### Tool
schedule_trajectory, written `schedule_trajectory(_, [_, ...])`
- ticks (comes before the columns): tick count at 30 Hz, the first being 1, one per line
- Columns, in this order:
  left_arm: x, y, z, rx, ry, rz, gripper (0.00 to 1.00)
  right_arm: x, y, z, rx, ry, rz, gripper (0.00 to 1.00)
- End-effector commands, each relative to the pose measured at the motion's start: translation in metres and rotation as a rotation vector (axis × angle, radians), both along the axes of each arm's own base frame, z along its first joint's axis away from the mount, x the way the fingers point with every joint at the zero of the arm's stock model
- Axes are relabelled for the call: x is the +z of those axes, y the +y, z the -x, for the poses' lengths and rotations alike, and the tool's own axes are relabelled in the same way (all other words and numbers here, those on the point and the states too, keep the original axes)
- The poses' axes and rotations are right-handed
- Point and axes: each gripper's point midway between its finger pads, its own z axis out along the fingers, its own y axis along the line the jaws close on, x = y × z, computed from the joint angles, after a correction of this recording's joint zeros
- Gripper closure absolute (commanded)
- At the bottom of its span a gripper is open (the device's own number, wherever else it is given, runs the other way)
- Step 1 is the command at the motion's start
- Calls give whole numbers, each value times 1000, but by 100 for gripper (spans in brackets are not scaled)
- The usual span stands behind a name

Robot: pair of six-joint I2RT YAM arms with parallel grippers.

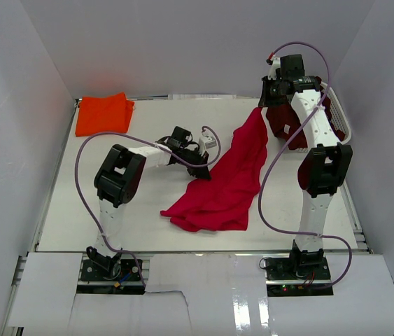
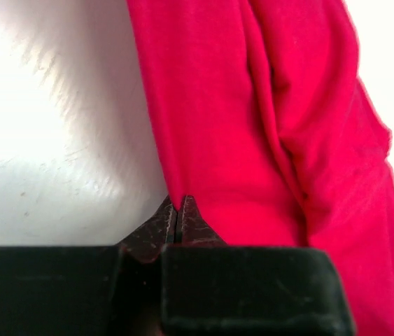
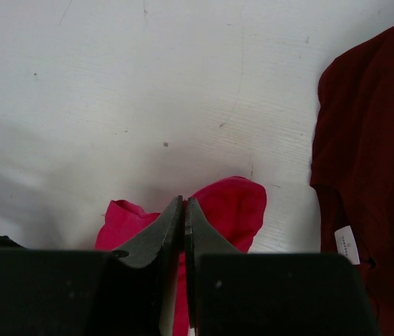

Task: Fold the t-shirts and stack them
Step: Flatten out the tshirt

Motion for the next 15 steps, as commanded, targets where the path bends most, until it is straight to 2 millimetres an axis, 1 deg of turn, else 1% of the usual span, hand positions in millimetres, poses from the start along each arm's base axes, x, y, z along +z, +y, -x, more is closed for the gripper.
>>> schedule_trajectory(1, [31, 1, -10, 45, -64, -12, 100, 10, -1, -10, 5, -51, -11, 92])
schedule_trajectory(3, [34, 0, -11, 51, -68, -11, 100, 9, -1, -9, 5, -47, -10, 92])
schedule_trajectory(5, [39, 1, -18, 77, -87, -23, 100, 8, -1, -9, 5, -44, -8, 92])
schedule_trajectory(6, [46, -1, -24, 85, -105, -18, 100, 6, -1, -9, 5, -41, -7, 92])
schedule_trajectory(8, [55, -3, -28, 91, -117, -13, 100, 3, -2, -8, 4, -35, -6, 92])
schedule_trajectory(9, [65, -7, -35, 95, -136, 0, 100, 4, -2, -9, 4, -37, -6, 92])
schedule_trajectory(11, [72, -9, -39, 101, -132, 0, 100, 2, -1, -8, 6, -34, -8, 92])
schedule_trajectory(12, [84, -14, -46, 101, -149, 17, 100, 1, -1, -9, 6, -32, -7, 92])
schedule_trajectory(13, [87, -15, -48, 99, -142, 14, 100, 0, -1, -9, 7, -29, -8, 92])
schedule_trajectory(14, [84, -17, -50, 97, -132, 12, 100, -1, -1, -9, 6, -27, -9, 92])
schedule_trajectory(15, [96, -22, -56, 90, -148, 31, 100, -2, -1, -9, 7, -24, -10, 92])
